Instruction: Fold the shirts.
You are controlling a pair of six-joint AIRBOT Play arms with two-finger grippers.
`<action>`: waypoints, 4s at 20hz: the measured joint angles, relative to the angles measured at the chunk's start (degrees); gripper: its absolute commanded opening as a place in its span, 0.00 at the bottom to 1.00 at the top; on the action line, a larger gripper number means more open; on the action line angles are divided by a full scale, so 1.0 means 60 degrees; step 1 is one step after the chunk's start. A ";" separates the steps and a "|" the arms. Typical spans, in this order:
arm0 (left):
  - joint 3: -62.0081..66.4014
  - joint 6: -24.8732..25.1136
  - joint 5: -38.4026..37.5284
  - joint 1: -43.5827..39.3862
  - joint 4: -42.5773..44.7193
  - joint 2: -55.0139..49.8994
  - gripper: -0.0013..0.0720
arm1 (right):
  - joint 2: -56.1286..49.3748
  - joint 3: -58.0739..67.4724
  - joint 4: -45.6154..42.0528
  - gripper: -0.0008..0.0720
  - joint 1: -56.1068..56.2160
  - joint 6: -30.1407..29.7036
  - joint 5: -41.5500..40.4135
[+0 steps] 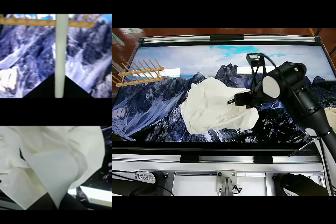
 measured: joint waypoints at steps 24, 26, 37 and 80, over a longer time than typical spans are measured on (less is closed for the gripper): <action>-0.9063 -0.1512 -0.2594 -1.2203 0.3038 0.8240 0.08 | 0.0153 0.0004 -0.0073 0.11 -0.2477 -0.2310 0.0193; -0.9373 -0.1606 -0.2302 -1.2524 0.3060 0.8320 0.08 | 0.0153 0.0004 -0.0018 0.11 -0.2481 -0.2310 0.0193; -0.9894 -0.1676 -0.0612 -1.2943 0.2918 0.7697 0.08 | 0.0372 0.0040 0.0510 0.11 -0.2492 -0.2554 0.0142; -1.0349 -0.0455 0.3075 -1.2371 0.0681 0.5625 0.08 | 0.1843 0.0736 0.1978 0.77 -0.2069 -0.3519 0.1173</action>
